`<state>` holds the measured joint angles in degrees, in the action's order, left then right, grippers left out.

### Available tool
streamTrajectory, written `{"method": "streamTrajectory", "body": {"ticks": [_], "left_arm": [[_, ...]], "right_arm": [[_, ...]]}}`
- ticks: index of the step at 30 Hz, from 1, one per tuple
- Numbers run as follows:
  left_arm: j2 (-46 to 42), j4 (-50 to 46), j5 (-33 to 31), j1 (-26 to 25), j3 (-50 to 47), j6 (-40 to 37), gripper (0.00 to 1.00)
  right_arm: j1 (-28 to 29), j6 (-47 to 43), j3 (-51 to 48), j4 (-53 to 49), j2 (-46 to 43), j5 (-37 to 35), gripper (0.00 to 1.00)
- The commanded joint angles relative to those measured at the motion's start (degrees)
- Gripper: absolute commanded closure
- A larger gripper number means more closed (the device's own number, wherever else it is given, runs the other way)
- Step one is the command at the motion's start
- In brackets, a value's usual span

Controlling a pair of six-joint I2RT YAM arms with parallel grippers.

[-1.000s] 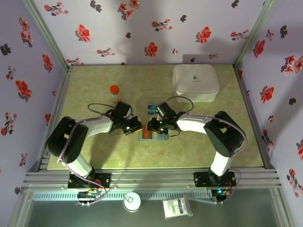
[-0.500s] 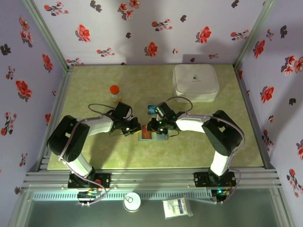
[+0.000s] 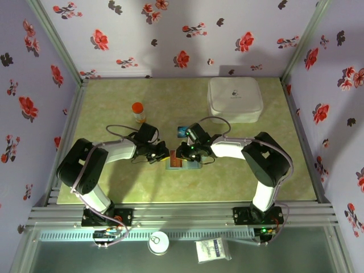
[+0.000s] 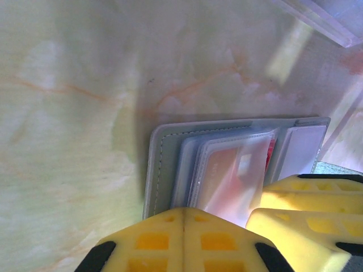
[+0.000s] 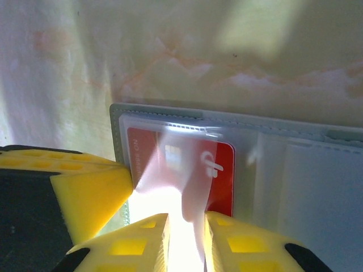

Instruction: Take the credit cards out of the card holder

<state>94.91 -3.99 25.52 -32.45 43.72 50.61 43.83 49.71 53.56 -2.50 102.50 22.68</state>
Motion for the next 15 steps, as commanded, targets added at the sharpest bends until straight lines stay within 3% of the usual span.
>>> {"method": "streamTrajectory", "body": {"ticks": [1, 15], "left_arm": [[1.24, -1.75, -0.81, 0.37, -0.04, -1.30, 1.00], [0.63, -2.14, -0.85, 0.34, 0.55, -1.29, 1.00]], "right_arm": [[0.37, -0.90, 1.88, -4.57, 0.85, -2.80, 0.75], [0.46, -2.95, 2.98, -9.68, -1.49, -5.94, 0.74]]}}
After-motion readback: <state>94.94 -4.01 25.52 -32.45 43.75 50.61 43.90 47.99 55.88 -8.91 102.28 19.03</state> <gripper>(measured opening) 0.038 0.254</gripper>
